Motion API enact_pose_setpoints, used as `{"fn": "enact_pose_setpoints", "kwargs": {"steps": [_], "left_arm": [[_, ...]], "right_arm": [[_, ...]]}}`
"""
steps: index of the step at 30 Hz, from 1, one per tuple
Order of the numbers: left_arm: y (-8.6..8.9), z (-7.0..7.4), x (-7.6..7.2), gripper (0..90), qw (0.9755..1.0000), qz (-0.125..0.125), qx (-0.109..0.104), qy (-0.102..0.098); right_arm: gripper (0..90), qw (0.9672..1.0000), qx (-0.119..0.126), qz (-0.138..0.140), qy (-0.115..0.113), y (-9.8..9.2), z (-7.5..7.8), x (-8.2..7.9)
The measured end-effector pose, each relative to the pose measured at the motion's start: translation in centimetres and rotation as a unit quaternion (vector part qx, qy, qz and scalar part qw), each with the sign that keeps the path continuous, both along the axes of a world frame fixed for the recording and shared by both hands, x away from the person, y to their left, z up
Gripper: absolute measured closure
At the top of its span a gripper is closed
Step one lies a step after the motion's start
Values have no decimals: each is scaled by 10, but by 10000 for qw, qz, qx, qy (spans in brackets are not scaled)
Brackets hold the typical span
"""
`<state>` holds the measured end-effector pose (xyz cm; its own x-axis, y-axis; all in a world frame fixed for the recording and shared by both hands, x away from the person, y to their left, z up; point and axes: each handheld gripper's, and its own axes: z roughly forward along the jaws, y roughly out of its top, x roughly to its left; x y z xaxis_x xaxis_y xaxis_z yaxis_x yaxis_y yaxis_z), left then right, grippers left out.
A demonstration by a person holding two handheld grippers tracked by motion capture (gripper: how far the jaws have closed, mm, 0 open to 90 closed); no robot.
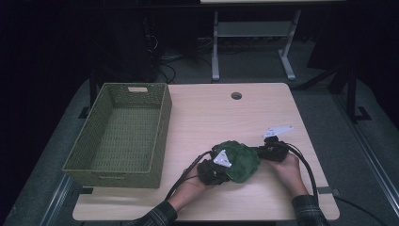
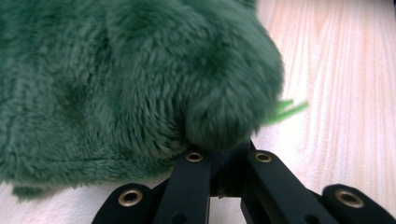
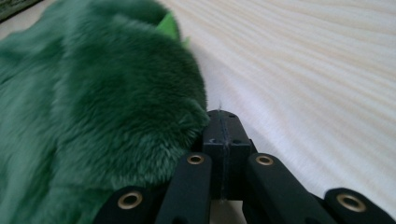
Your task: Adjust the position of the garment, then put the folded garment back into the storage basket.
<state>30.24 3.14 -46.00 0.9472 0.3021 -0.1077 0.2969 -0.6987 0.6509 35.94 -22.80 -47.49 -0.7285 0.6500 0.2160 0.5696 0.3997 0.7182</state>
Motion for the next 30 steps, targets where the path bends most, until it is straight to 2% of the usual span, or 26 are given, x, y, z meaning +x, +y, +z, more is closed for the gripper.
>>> {"fn": "enact_pose_setpoints", "kwargs": {"steps": [4, 6, 9, 11, 17, 23, 27, 30], "left_arm": [[7, 0, 5, 896, 10000, 55, 48, -14], [11, 0, 6, 896, 9999, 111, 52, -18], [16, 1, 9, 896, 9998, 161, 62, -42], [19, 1, 12, 896, 9997, 227, 51, -30], [29, 1, 20, 896, 9993, 379, 18, -28], [37, 1, 29, 897, 9990, 440, 88, -89], [41, 2, 30, 894, 9987, 491, 74, -117], [46, 5, 28, 859, 9986, 502, 82, -126]], "right_arm": [[900, 9999, -75, 34, 107, -3, 3, -13], [900, 10000, -52, 72, 31, -5, 5, -21], [900, 9998, -93, 150, 96, -5, 7, -30], [900, 9998, -116, 186, 36, -5, 8, -37], [900, 9995, -120, 258, 107, -6, 7, -50], [900, 9992, -111, 351, 158, -6, 5, -64], [900, 9995, -80, 278, 105, -12, 7, -69], [878, 9999, -6, 122, 27, -20, 9, -73]]}}
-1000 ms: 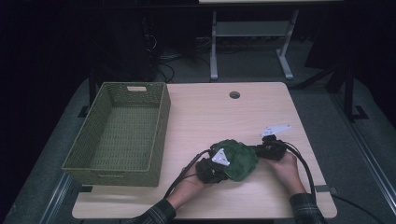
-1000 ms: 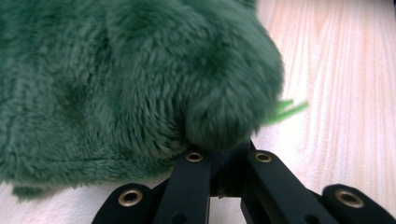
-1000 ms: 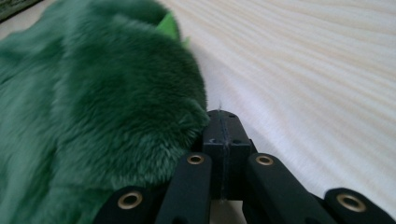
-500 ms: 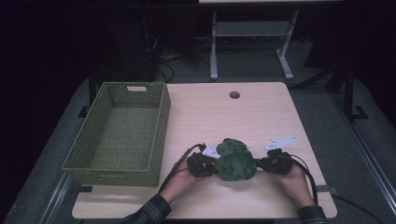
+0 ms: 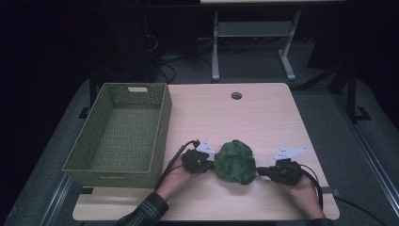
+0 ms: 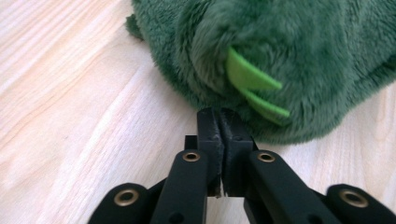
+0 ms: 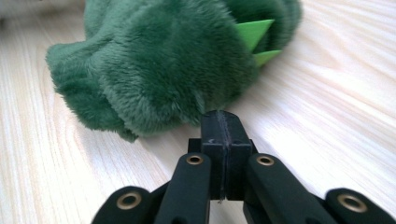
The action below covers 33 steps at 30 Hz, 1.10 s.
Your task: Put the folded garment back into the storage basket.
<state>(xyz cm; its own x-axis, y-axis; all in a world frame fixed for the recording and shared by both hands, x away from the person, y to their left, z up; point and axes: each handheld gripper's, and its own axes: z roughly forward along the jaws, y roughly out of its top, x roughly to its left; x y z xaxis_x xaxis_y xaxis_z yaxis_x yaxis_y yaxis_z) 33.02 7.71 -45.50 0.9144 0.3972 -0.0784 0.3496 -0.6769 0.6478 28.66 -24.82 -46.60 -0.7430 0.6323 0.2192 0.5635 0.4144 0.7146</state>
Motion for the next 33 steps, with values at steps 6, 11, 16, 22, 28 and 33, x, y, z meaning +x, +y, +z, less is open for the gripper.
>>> {"fn": "enact_pose_setpoints", "kwargs": {"steps": [6, 11, 16, 22, 28, 33], "left_arm": [[9, 4, -5, 743, 9999, -79, 77, -24], [9, 5, -8, 566, 9999, -63, 108, -58], [8, 7, -9, 410, 9997, -169, 91, -131], [4, 8, -8, 232, 9996, -270, 58, -46], [-3, 18, -6, 175, 9987, -467, -151, -129], [-8, 25, -1, 158, 9975, -626, -259, -181]], "right_arm": [[677, 9990, -125, -364, -238, -19, -1, -12], [460, 9958, -360, -724, -427, -31, -6, -15], [268, 9926, -582, -913, -545, -33, -13, -9], [120, 9891, -749, -1114, -606, -30, -16, -6], [104, 9891, -746, -1134, -567, -29, -17, -6], [105, 9891, -746, -1138, -570, -29, -17, -5]]}}
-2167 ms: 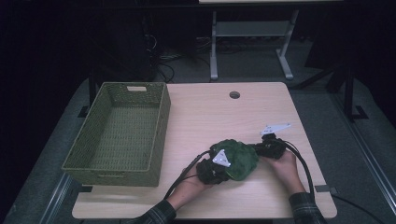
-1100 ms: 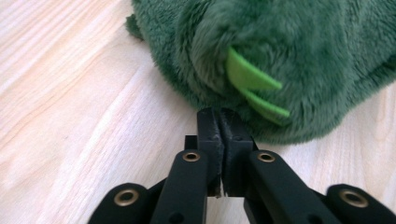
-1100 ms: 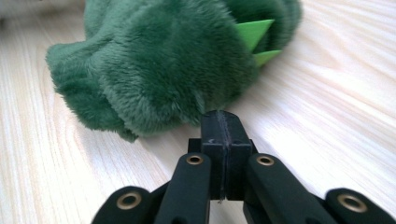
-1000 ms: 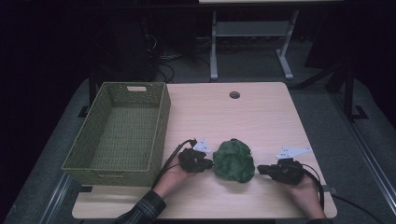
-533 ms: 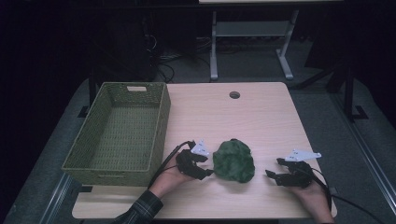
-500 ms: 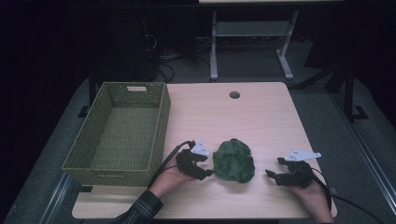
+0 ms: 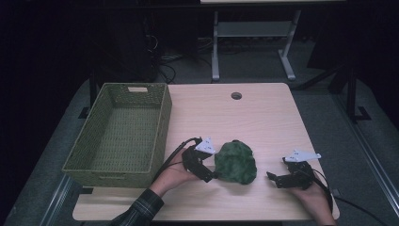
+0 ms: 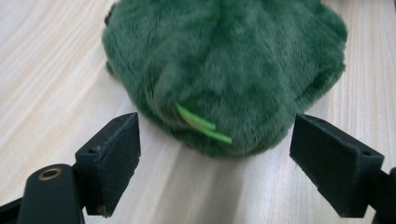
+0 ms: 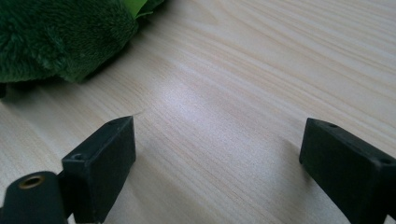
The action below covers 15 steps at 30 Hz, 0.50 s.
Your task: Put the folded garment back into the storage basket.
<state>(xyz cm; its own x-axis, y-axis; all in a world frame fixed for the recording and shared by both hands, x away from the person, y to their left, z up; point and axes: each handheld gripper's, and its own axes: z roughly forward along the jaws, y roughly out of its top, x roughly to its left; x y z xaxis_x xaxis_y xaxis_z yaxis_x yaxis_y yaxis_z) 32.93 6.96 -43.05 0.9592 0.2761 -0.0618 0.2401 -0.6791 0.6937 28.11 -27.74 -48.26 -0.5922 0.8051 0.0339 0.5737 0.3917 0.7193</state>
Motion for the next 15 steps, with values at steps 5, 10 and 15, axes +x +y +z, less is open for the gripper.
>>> {"fn": "enact_pose_setpoints", "kwargs": {"steps": [5, 10, 15], "left_arm": [[-7, 5, 8, 157, 9998, -151, -103, -66], [-19, 5, 11, 157, 9994, -291, -142, -84], [-31, -3, 14, 147, 9990, -431, -52, -59]], "right_arm": [[106, 10000, 3, -3, 0, 0, 0, 0], [109, 10000, 4, -19, -3, 0, 0, 0], [123, 10000, -1, -39, -20, -1, 0, 0]]}}
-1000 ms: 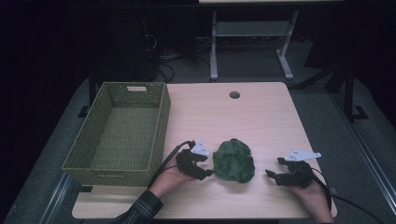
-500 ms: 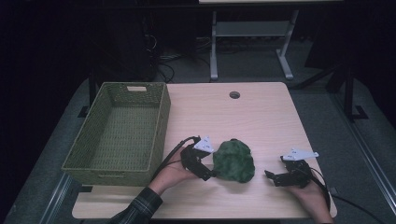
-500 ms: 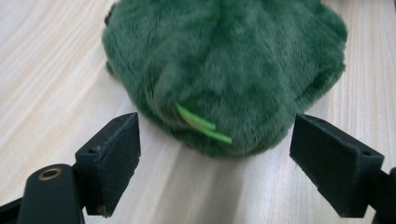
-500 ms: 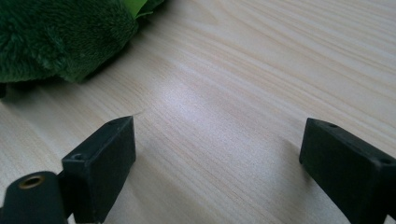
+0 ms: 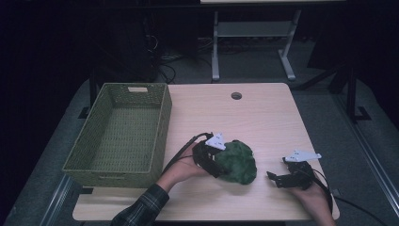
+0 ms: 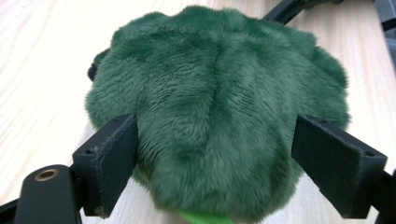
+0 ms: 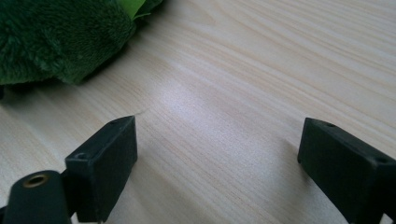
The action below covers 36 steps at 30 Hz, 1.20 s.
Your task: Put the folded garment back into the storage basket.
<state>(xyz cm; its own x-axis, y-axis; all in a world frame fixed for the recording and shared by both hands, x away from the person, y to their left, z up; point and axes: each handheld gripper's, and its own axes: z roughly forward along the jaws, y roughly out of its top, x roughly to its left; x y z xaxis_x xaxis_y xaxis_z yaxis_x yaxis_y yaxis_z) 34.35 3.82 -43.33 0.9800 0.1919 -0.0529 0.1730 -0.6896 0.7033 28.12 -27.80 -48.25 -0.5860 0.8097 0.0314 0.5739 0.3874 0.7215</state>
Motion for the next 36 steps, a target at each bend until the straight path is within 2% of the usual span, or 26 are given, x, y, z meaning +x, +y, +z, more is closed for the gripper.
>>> {"fn": "enact_pose_setpoints", "kwargs": {"steps": [6, 11, 18, 24, 28, 31, 36], "left_arm": [[-8, -11, 1, 138, 9998, -79, 166, 66], [-12, -21, 1, 136, 9993, -120, 360, 38], [-13, -31, 1, 131, 9990, -60, 425, 92], [-13, -33, -2, 153, 9990, -31, 440, -21], [-11, -32, -3, 263, 9990, -44, 432, -62], [-9, -30, -4, 380, 9992, -8, 394, -21], [-7, -29, -4, 555, 9993, -91, 358, -6]], "right_arm": [[131, 10000, 10, -25, -11, 0, 0, 0], [132, 10000, 10, -31, -10, 0, 0, 0], [133, 10000, 8, -36, -10, 0, 0, 0], [133, 10000, 7, -39, -10, 0, 0, 0], [135, 10000, 8, -44, -11, 0, 0, 0], [137, 10000, 11, -54, -13, 0, 0, 0], [139, 10000, 11, -61, -17, 0, 0, 0]]}}
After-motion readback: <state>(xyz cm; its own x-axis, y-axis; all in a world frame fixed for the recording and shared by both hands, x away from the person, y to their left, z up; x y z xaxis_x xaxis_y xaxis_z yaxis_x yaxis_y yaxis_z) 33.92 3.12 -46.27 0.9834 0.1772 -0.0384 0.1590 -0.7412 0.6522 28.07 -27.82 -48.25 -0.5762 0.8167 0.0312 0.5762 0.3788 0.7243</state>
